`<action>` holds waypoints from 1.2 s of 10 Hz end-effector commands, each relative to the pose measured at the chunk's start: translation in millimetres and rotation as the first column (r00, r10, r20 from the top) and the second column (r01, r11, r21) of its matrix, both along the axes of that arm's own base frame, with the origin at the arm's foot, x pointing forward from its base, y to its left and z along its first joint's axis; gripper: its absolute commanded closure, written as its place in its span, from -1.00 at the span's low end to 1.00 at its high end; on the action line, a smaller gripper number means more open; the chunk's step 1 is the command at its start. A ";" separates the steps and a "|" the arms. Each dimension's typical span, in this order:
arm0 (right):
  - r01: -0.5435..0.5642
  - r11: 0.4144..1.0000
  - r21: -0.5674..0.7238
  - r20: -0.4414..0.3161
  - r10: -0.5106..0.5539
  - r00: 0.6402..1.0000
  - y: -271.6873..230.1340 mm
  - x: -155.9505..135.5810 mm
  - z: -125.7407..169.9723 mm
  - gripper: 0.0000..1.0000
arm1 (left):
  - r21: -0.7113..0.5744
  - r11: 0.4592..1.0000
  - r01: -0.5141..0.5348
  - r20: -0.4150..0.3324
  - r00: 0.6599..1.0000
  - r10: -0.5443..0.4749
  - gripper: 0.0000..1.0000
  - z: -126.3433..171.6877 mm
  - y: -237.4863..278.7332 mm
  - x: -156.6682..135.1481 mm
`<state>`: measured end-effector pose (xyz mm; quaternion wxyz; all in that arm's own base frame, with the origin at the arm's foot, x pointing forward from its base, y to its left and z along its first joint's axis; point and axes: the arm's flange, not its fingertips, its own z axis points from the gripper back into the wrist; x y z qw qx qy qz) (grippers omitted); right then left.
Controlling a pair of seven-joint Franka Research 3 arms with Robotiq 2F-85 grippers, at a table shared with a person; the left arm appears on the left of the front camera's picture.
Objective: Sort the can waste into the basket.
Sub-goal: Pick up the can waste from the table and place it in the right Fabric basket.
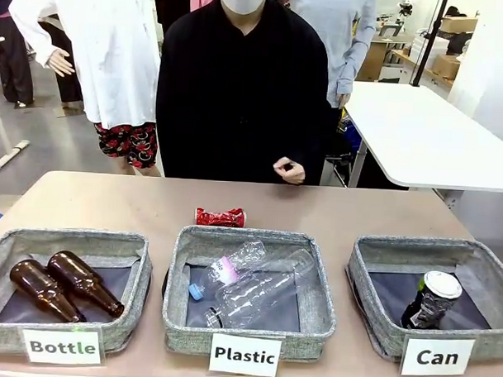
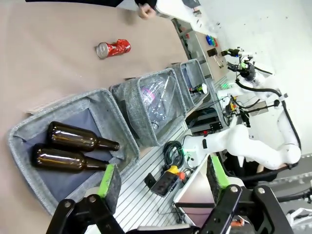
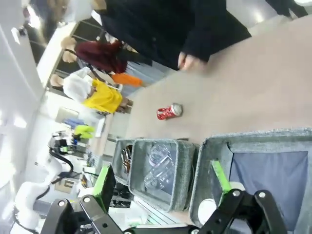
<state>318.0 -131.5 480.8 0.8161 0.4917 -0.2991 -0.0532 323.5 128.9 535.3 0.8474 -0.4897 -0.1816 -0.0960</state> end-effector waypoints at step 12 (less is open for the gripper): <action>-0.403 0.290 -0.868 -0.337 0.252 0.907 457.7 229.0 -78.2 -1.00 | -0.002 1.000 0.011 0.006 1.000 -0.011 -0.83 0.7 0.3 -0.9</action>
